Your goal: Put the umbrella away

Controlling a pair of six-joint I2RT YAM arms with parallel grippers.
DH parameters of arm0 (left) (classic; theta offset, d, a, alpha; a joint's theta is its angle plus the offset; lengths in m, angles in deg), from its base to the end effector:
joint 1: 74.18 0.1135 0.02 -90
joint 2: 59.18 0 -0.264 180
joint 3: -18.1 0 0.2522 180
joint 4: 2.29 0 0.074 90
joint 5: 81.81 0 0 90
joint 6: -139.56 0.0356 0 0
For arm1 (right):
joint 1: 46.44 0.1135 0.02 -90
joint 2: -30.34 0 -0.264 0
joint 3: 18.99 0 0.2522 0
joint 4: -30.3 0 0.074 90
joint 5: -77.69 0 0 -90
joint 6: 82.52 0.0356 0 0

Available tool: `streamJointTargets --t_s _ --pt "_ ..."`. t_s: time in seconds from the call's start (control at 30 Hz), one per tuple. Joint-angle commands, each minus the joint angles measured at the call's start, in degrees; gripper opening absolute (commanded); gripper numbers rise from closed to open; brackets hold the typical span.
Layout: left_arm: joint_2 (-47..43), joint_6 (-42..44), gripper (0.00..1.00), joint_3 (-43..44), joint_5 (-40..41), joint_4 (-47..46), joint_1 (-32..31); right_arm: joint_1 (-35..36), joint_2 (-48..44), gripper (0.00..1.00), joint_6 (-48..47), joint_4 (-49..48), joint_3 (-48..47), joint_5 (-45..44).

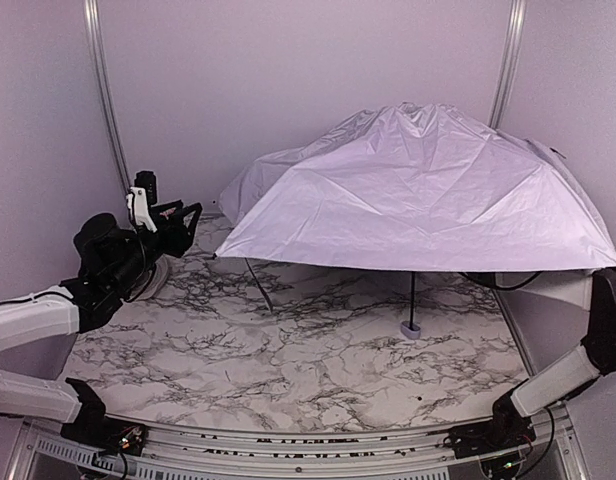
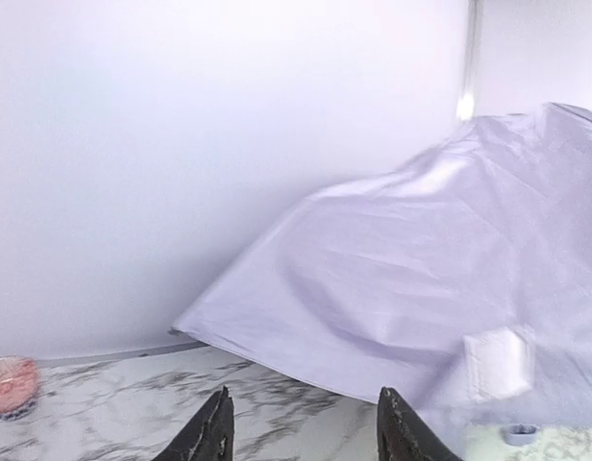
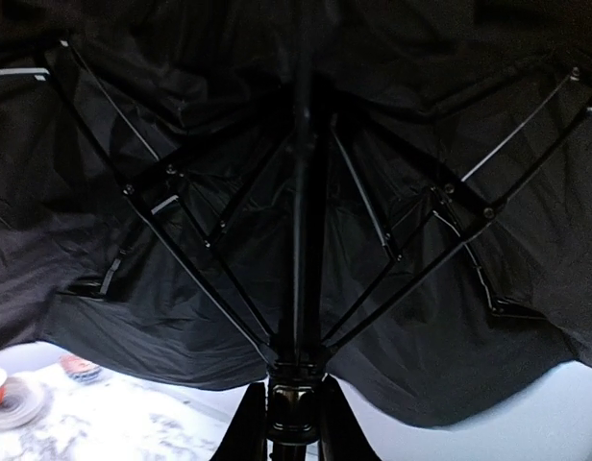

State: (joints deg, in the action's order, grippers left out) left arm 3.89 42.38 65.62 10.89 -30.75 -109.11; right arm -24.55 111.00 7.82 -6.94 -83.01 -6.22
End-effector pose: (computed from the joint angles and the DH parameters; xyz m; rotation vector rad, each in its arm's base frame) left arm 0.2061 -0.1419 0.3057 0.2890 1.3389 -0.5873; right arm 0.2966 0.1233 0.3403 -0.3200 1.1805 0.4032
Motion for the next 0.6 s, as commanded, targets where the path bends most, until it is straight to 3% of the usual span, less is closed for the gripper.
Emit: streamJointTargets --t_s 0.0,0.07,0.27,0.57 --pt "-0.6 0.8 0.56 4.2 10.6 14.9 2.3 0.0 0.0 0.00 0.8 -5.1 -0.6 8.6" --pt "1.8 0.4 0.62 8.5 6.8 15.9 2.3 0.1 0.9 0.00 2.6 -6.1 -0.8 10.4" --pt "14.4 -5.4 0.75 28.9 -16.7 17.8 1.5 4.5 2.5 0.00 0.7 -7.4 -1.4 10.2" --pt "28.8 3.5 0.84 45.2 -18.9 23.2 -9.6 10.9 6.5 0.00 -0.4 -7.1 -5.8 10.9"
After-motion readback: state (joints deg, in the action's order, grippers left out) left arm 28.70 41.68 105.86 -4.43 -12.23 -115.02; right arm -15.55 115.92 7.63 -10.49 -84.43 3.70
